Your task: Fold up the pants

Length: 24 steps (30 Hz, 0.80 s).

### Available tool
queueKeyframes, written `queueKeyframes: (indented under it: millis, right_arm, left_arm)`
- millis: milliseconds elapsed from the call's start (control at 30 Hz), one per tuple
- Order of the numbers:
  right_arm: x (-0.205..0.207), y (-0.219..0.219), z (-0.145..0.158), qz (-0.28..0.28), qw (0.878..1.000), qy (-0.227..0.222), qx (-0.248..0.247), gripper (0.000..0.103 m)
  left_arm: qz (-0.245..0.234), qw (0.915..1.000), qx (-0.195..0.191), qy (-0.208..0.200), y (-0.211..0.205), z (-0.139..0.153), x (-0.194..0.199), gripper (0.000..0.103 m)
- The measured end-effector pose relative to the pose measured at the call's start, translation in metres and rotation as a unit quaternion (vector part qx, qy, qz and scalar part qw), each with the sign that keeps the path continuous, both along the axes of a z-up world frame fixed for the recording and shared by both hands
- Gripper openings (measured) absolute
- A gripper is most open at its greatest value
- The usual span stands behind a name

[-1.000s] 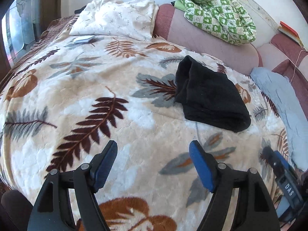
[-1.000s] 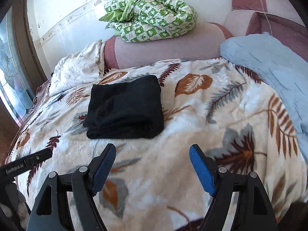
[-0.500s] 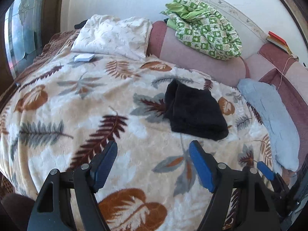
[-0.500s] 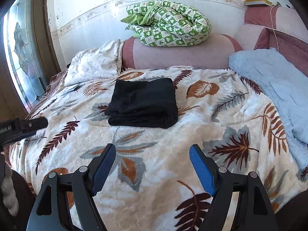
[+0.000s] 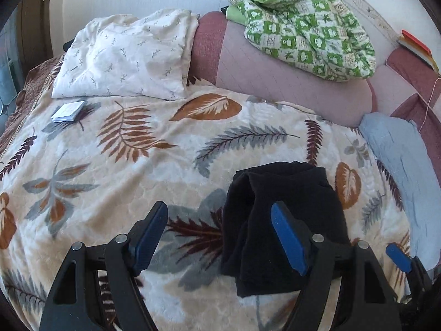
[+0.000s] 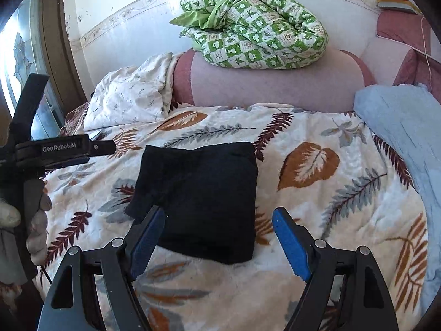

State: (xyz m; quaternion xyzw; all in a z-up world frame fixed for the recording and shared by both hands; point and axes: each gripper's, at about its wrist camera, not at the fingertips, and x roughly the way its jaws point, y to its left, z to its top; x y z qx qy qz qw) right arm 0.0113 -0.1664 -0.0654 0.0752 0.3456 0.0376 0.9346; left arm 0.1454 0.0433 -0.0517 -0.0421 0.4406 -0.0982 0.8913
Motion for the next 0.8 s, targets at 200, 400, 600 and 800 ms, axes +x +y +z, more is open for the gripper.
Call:
queueKeyframes:
  millis: [200, 400, 600, 800]
  right_arm:
    - [0.025, -0.014, -0.025, -0.012, 1.000, -0.001, 0.029, 0.085]
    - [0.035, -0.018, -0.048, -0.006, 0.999, 0.022, 0.032, 0.085]
    - [0.032, -0.014, -0.050, 0.000, 0.999, 0.015, 0.030, 0.085]
    - [0.014, -0.007, -0.045, -0.006, 1.000, -0.004, 0.009, 0.085]
  left_arm:
    - [-0.009, 0.9977, 0.062, 0.024, -0.025, -0.040, 0.053, 0.077]
    - [-0.008, 0.9952, 0.076, 0.062, -0.024, -0.068, 0.075, 0.081]
    - [0.018, 0.9937, -0.034, 0.106, 0.010, -0.072, 0.077, 0.086]
    - [0.038, 0.9948, -0.061, 0.073, 0.040, -0.031, 0.034, 0.086]
